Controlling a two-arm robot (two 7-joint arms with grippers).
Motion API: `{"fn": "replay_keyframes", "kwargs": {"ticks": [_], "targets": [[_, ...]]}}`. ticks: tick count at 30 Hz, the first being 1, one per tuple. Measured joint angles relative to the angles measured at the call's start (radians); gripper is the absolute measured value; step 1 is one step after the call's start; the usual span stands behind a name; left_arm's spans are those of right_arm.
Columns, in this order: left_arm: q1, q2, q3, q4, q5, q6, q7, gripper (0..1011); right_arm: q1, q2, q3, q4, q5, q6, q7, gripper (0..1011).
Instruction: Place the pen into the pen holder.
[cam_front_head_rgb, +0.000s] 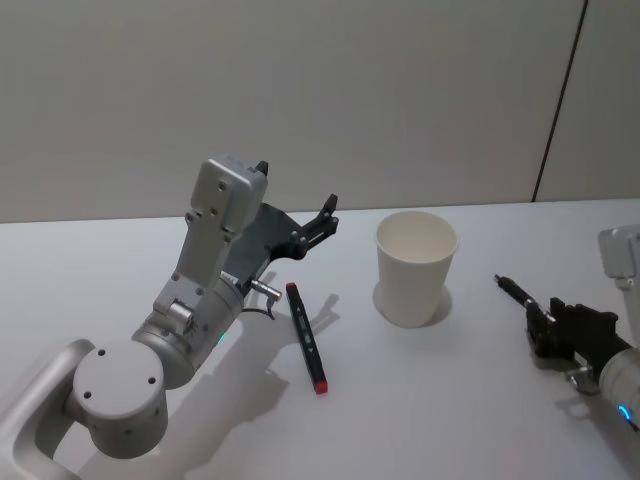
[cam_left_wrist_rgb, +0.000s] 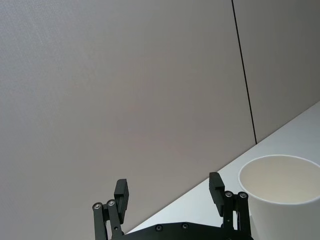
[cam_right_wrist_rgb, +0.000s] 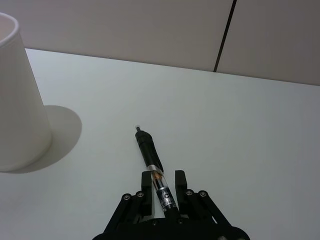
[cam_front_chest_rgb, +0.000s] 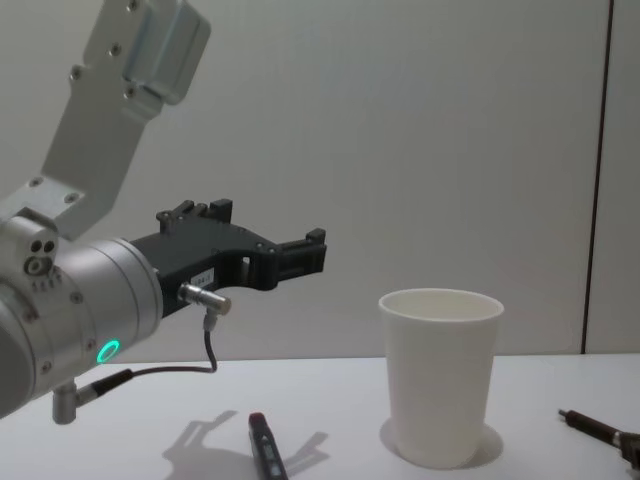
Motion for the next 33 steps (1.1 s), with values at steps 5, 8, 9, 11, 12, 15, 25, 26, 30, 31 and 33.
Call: {"fn": "replay_keyframes", "kwargs": {"ticks": [5,8,9,11,12,15,25,26,30,31,33], "targets": [[0.000,0.000,0.000,0.000,0.000,0.000,0.000,1001,0.000,0.000,0.001,0.001,0.001,-0.002,0.000,254],[0.000,0.000,0.000,0.000,0.000,0.000,0.000,1001,0.000,-0.001,0.001,0.001,0.001,-0.003,0.000,231],[0.000,0.000,0.000,0.000,0.000,0.000,0.000,1001,-0.001,-0.001,0.001,0.001,0.001,-0.003,-0.001,231],[0.000,0.000,0.000,0.000,0.000,0.000,0.000,1001,-0.001,-0.001,0.001,0.001,0.001,-0.004,-0.001,215],[0.000,0.000,0.000,0.000,0.000,0.000,0.000,1001,-0.001,-0.001,0.002,0.001,0.001,-0.004,-0.001,206],[0.000,0.000,0.000,0.000,0.000,0.000,0.000,1001,-0.001,-0.001,0.002,0.001,0.001,-0.004,-0.001,187],[0.000,0.000,0.000,0.000,0.000,0.000,0.000,1001,0.001,-0.004,0.007,0.008,0.008,-0.025,-0.004,136],[0.000,0.000,0.000,0.000,0.000,0.000,0.000,1001,0.002,-0.005,0.007,0.008,0.009,-0.029,-0.005,136],[0.000,0.000,0.000,0.000,0.000,0.000,0.000,1001,0.005,-0.007,0.009,0.010,0.013,-0.043,-0.007,133],[0.000,0.000,0.000,0.000,0.000,0.000,0.000,1001,0.006,-0.008,0.010,0.011,0.014,-0.048,-0.008,133],[0.000,0.000,0.000,0.000,0.000,0.000,0.000,1001,0.008,-0.009,0.011,0.012,0.015,-0.054,-0.008,134]]}}
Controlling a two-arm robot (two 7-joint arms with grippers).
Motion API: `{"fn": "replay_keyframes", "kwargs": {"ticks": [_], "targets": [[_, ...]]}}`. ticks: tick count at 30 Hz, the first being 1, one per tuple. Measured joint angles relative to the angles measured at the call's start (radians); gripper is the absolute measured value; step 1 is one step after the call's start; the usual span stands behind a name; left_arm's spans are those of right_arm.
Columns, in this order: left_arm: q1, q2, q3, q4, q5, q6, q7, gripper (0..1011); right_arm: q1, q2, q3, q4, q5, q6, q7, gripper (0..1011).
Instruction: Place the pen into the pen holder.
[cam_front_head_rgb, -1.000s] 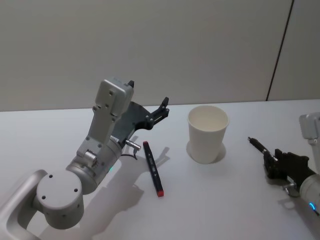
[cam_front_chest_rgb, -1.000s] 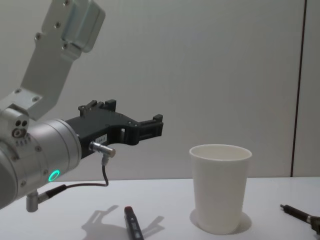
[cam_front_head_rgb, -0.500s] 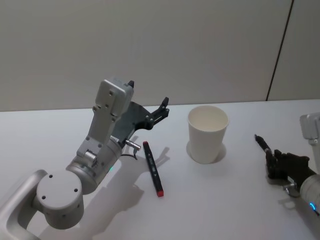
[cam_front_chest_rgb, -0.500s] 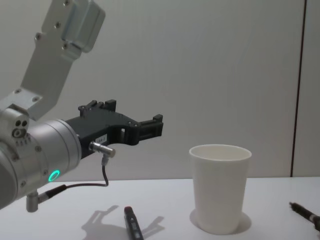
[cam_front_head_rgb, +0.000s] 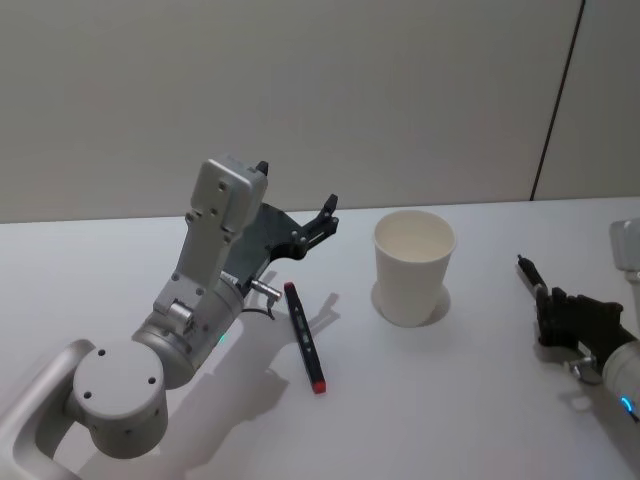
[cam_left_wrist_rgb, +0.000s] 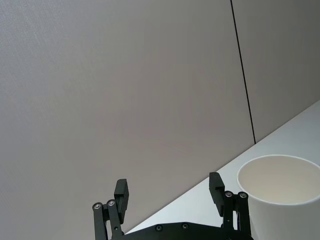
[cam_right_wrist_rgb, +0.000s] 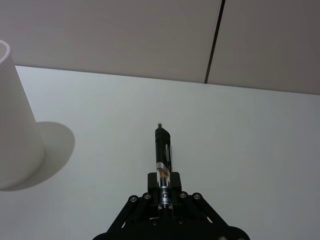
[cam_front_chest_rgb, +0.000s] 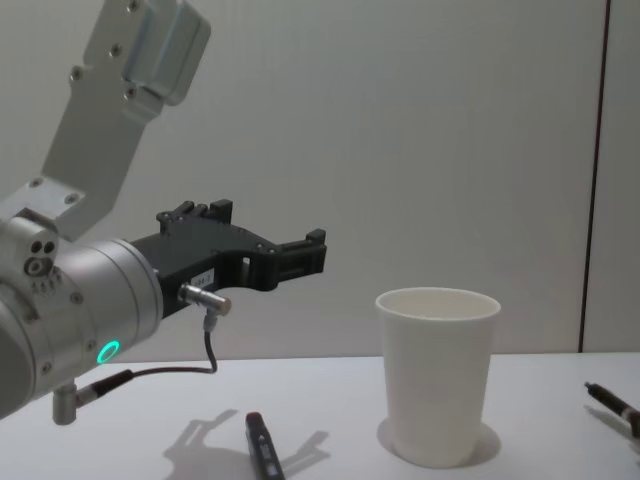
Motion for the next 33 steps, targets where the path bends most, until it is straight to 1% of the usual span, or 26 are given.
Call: {"fn": "replay_keyframes", "kwargs": {"ticks": [7,10,11,12,22,23,26,27,33], "targets": [[0.000,0.000,0.000,0.000,0.000,0.000,0.000,1001,0.005,-0.004,0.004,0.005,0.005,-0.034,-0.003,134],[0.000,0.000,0.000,0.000,0.000,0.000,0.000,1001,0.007,-0.007,0.005,0.009,0.009,-0.058,-0.005,134],[0.000,0.000,0.000,0.000,0.000,0.000,0.000,1001,0.009,-0.009,0.007,0.011,0.012,-0.075,-0.006,134],[0.000,0.000,0.000,0.000,0.000,0.000,0.000,1001,0.009,-0.009,0.007,0.011,0.012,-0.075,-0.006,133],[0.000,0.000,0.000,0.000,0.000,0.000,0.000,1001,0.027,-0.020,0.015,0.024,0.032,-0.200,0.001,133],[0.000,0.000,0.000,0.000,0.000,0.000,0.000,1001,0.032,-0.023,0.015,0.027,0.036,-0.221,0.006,133],[0.000,0.000,0.000,0.000,0.000,0.000,0.000,1001,0.040,-0.027,0.016,0.031,0.040,-0.248,0.012,133],[0.000,0.000,0.000,0.000,0.000,0.000,0.000,1001,0.047,-0.030,0.016,0.034,0.043,-0.270,0.019,134],[0.000,0.000,0.000,0.000,0.000,0.000,0.000,1001,0.077,-0.046,0.013,0.050,0.052,-0.331,0.048,134]]}}
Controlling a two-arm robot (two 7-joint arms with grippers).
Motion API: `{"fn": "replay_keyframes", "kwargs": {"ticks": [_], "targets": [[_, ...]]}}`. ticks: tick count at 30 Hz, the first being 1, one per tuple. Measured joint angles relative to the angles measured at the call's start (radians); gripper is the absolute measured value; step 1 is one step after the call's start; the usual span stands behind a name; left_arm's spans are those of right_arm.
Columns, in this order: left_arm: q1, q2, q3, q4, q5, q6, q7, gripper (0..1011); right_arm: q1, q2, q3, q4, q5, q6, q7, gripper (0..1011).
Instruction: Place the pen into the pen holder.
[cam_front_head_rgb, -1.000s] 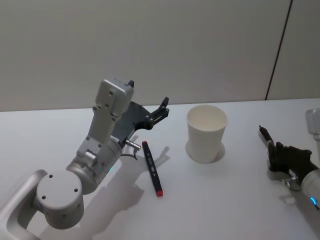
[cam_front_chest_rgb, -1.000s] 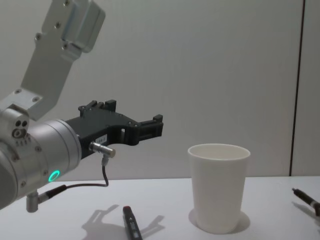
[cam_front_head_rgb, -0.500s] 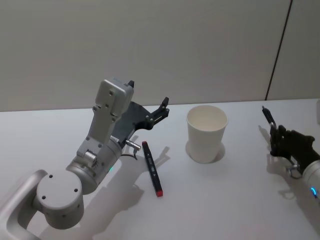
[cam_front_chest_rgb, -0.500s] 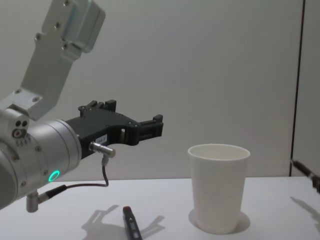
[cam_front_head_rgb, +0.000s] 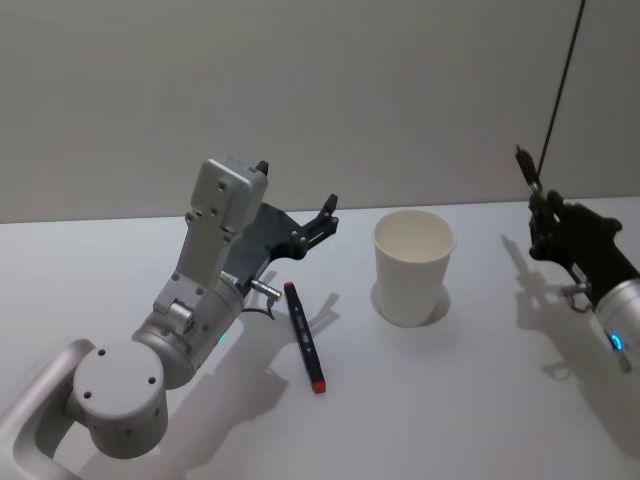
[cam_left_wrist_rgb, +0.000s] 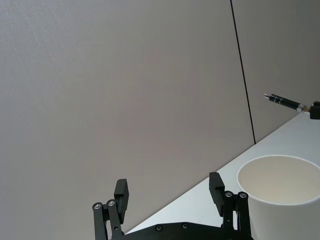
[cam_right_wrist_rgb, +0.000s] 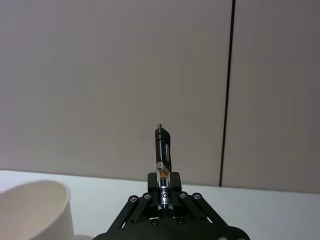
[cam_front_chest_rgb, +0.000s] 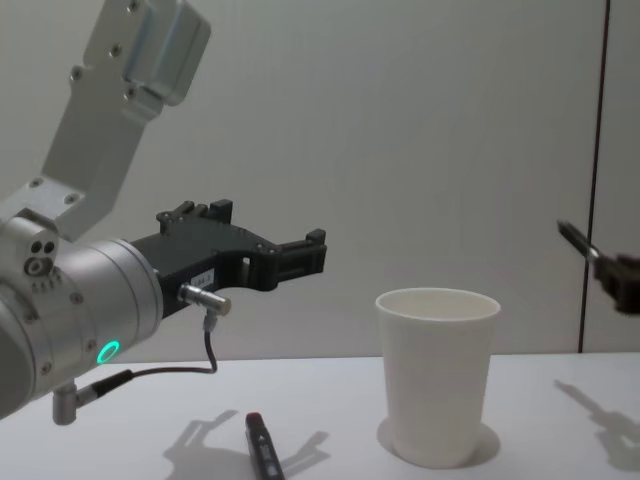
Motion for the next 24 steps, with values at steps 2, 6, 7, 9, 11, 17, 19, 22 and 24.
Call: {"fn": "replay_keyframes", "kwargs": {"ticks": [2,6,7,9,11,17,19,22,24], "targets": [[0.000,0.000,0.000,0.000,0.000,0.000,0.000,1001,0.015,-0.009,-0.003,0.009,0.003,-0.019,0.015,133],[0.000,0.000,0.000,0.000,0.000,0.000,0.000,1001,0.040,-0.022,-0.010,0.023,0.009,-0.044,0.044,134],[0.000,0.000,0.000,0.000,0.000,0.000,0.000,1001,0.048,-0.028,-0.012,0.029,0.011,-0.052,0.054,133],[0.000,0.000,0.000,0.000,0.000,0.000,0.000,1001,0.056,-0.032,-0.015,0.034,0.014,-0.058,0.068,133],[0.000,0.000,0.000,0.000,0.000,0.000,0.000,1001,0.068,-0.039,-0.018,0.042,0.018,-0.065,0.085,133],[0.000,0.000,0.000,0.000,0.000,0.000,0.000,1001,0.096,-0.054,-0.029,0.061,0.029,-0.079,0.138,134],[0.000,0.000,0.000,0.000,0.000,0.000,0.000,1001,0.103,-0.058,-0.031,0.065,0.033,-0.083,0.160,133],[0.000,0.000,0.000,0.000,0.000,0.000,0.000,1001,0.110,-0.061,-0.035,0.070,0.037,-0.089,0.185,133],[0.000,0.000,0.000,0.000,0.000,0.000,0.000,1001,0.113,-0.062,-0.037,0.073,0.038,-0.093,0.196,133]]}}
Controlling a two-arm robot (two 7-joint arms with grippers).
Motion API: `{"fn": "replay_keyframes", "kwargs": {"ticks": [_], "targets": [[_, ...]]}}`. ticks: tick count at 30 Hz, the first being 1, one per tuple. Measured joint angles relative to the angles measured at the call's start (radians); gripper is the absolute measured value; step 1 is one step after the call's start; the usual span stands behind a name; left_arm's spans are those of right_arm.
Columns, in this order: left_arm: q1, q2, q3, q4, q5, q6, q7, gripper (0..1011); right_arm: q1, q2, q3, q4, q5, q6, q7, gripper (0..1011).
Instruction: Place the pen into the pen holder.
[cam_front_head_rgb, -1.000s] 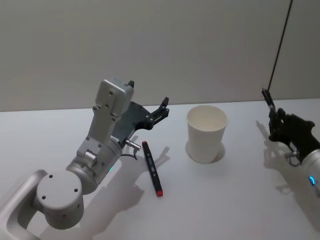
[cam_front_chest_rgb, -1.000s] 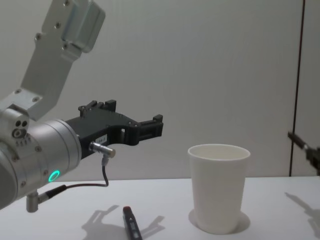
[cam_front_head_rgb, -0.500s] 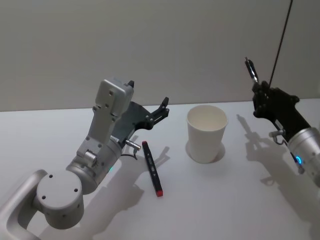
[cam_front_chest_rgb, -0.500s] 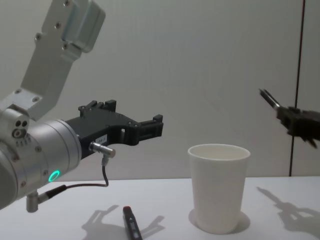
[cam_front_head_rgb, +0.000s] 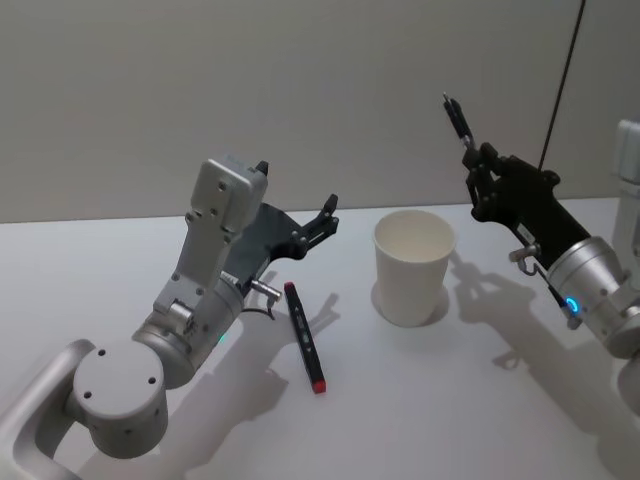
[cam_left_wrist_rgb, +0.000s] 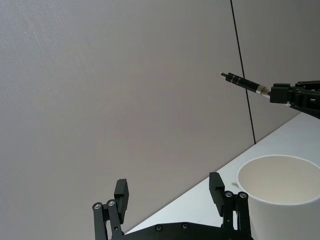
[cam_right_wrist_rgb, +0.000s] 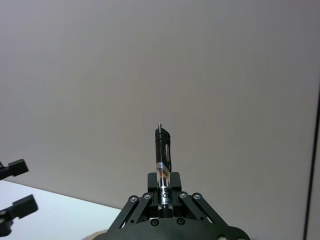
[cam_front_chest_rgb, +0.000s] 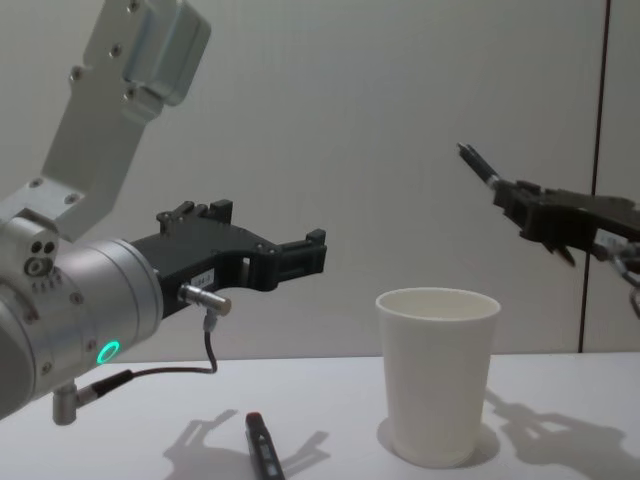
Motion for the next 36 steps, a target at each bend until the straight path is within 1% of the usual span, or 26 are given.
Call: {"fn": "replay_keyframes", "kwargs": {"ticks": [6,10,12,21,36], "targets": [[0.000,0.000,0.000,0.000,0.000,0.000,0.000,1001,0.011,-0.004,-0.006,0.011,0.000,-0.023,0.045,133],[0.000,0.000,0.000,0.000,0.000,0.000,0.000,1001,0.016,-0.006,-0.009,0.019,-0.006,-0.039,0.064,134],[0.000,0.000,0.000,0.000,0.000,0.000,0.000,1001,0.022,-0.008,-0.013,0.028,-0.013,-0.056,0.080,133],[0.000,0.000,0.000,0.000,0.000,0.000,0.000,1001,0.044,-0.021,-0.027,0.074,-0.045,-0.115,0.119,133],[0.000,0.000,0.000,0.000,0.000,0.000,0.000,1001,0.083,-0.050,-0.054,0.165,-0.097,-0.209,0.158,134]]}}
